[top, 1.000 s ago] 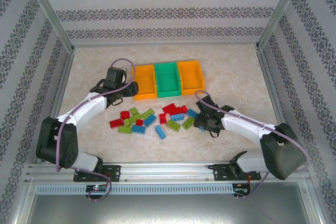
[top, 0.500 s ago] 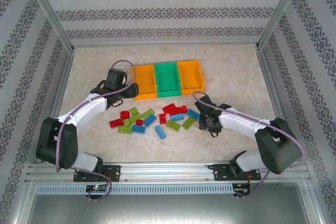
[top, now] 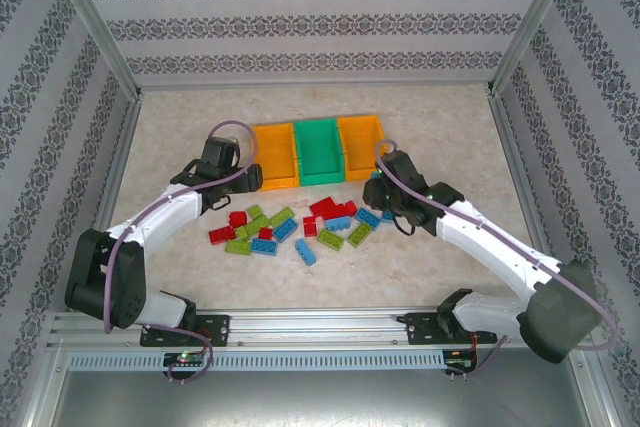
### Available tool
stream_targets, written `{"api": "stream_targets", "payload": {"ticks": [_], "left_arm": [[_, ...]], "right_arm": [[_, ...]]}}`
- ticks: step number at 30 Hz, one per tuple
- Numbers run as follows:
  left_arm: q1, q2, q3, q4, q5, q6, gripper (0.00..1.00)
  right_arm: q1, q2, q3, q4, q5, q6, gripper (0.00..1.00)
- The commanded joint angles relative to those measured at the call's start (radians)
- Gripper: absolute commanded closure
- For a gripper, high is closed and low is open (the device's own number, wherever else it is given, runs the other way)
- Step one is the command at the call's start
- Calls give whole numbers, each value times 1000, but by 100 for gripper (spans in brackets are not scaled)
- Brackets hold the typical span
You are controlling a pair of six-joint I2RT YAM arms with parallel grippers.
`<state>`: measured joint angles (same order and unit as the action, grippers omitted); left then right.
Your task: Sort the legos into containers by color
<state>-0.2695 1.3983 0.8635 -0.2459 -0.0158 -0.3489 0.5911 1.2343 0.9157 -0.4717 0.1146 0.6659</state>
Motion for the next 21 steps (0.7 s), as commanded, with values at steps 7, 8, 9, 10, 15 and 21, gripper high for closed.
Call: {"api": "stream_targets", "payload": {"ticks": [7,8,9,10,15,21], "left_arm": [[-14,-78,-42,-31,-57,-17,0],[-13,-86,-47,-33,-63,-18,1],[-13,-88,-53,-34,-68,-18,1],[-13,-88,-58,-35,-73,-18,1],[-14,-76,-53,-51,-83,-24,1],[-14,-70,-44,-94,-54,-50,0]], "right_arm": [[-29,292,290,87,-109,-144,70],[-35,322,321,92,-127,-151,70],[-38,353,345,91,-142,-158,70],[-40,388,382,82,-157,-167,70],[-39,581,563,15,-223,-198,70],[-45,717,666,-5,-239,-168,71]]}}
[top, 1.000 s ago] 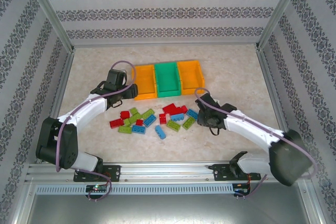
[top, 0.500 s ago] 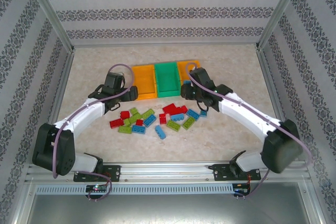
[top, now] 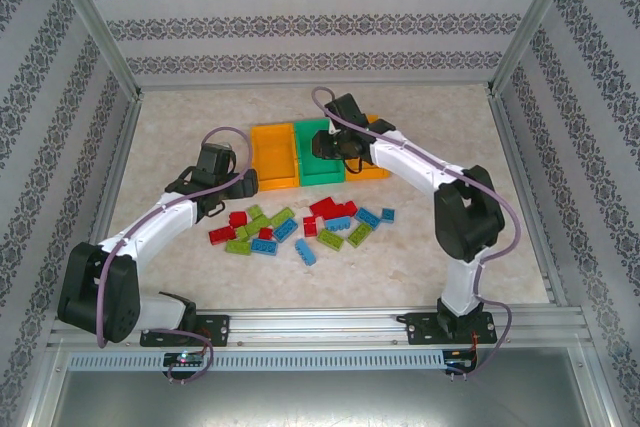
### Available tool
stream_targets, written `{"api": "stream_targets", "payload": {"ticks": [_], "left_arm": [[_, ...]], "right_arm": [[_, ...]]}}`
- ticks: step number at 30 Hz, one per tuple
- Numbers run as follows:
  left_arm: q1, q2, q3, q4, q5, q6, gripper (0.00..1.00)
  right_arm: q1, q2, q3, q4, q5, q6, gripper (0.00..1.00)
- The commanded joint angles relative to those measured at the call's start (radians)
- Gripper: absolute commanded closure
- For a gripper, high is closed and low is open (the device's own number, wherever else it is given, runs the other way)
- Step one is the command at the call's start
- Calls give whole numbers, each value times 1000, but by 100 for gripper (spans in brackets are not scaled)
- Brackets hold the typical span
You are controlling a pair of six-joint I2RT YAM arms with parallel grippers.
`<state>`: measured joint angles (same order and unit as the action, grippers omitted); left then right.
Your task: Sort the legos into containers by color
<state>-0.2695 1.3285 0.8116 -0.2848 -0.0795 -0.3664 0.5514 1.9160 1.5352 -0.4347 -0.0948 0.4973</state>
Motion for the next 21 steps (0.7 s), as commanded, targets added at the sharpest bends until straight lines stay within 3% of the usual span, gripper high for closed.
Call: {"api": "stream_targets", "payload": {"ticks": [1,21], "left_arm": [[-14,0,6,-57,28,-36,0],[-33,-4,-72,-149,67,-112,0]], "right_arm": [[-7,50,54,-45,-28,2,71],[-7,132,99,-44,-34,21,72]]}}
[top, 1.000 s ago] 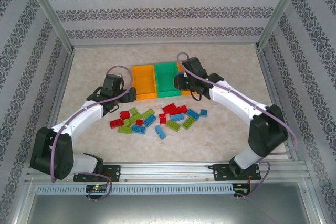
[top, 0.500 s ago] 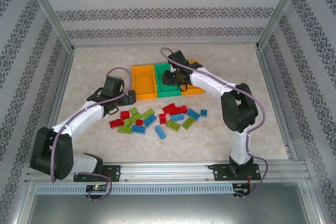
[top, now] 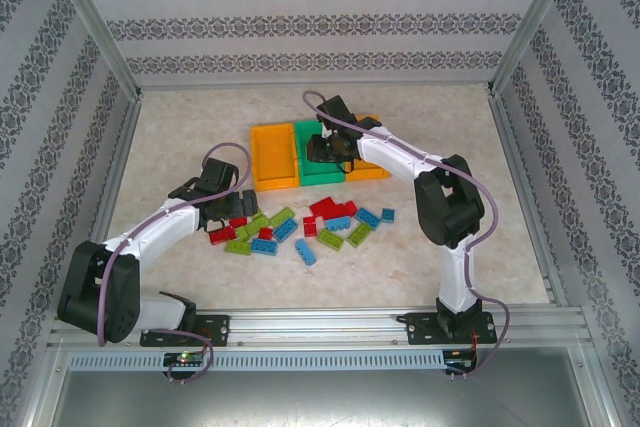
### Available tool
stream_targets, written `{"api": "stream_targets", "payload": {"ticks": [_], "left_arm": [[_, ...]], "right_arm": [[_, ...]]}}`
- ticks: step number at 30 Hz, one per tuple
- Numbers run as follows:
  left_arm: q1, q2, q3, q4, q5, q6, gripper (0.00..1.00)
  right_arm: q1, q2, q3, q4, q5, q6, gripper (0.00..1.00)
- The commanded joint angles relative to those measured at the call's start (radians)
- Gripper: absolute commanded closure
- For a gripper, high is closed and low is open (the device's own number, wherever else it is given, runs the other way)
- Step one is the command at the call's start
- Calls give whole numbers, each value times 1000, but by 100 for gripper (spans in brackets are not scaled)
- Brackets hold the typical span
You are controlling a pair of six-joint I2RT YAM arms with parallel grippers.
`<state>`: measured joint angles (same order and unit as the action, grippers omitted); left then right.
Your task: Sort the legos into containers by color
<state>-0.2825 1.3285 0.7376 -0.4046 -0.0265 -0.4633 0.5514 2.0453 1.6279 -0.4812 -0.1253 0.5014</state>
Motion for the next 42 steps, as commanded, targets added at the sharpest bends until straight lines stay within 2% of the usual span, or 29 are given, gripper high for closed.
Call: {"api": "stream_targets", "payload": {"ticks": [1,4,18,42], "left_arm": [[-22,-2,4,-27,21,-13,0],[-26,11,20,-31,27,-9,0],[-39,72,62,-59,27,-5,4],[-42,114,33,-58,45,-3,18]], "right_arm": [[-7,4,9,0,-4,16,72],[-10,17,24,-17,-9,8,71],[-10,66,43,-27,-9,12,50],[-16,3,-2,10,5,10,38]]}}
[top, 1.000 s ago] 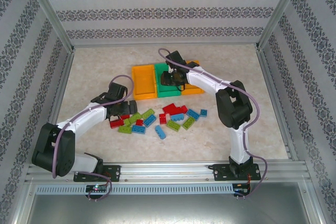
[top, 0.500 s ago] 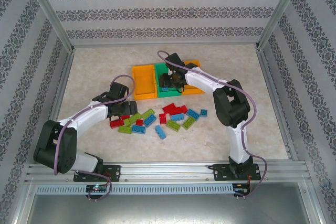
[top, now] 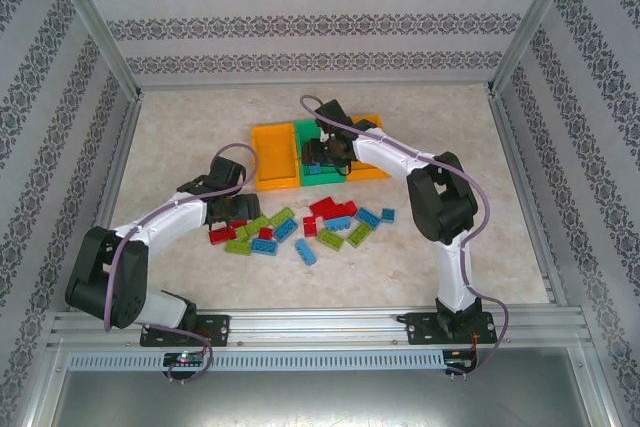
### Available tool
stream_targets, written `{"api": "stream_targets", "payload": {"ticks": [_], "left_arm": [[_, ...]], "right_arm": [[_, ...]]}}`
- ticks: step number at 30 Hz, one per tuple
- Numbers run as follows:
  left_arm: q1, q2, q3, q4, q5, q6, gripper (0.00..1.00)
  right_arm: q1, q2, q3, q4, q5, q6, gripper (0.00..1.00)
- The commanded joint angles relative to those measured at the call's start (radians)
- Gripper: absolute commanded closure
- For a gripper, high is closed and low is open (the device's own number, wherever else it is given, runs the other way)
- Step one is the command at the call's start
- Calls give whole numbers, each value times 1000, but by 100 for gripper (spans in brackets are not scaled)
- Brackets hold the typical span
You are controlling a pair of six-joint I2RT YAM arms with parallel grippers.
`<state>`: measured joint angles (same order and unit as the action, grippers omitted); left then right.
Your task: Sort the legos into containers by color
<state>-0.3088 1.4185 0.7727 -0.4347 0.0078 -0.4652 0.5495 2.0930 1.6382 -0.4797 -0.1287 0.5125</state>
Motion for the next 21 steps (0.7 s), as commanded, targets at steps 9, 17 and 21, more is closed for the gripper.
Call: {"api": "stream_targets", "payload": {"ticks": [9,17,21], "left_arm": [[-16,64,-1,-15,14,-9,34],[-15,69,-5,-19,9,-9,47],[-16,69,-7,-22,8,-9,54]], "right_arm": [[-14,-70,-35,26,0,5,36],[-19,-70,-38,26,0,3,34],[-22,-76,-43,27,2,4,34]]}}
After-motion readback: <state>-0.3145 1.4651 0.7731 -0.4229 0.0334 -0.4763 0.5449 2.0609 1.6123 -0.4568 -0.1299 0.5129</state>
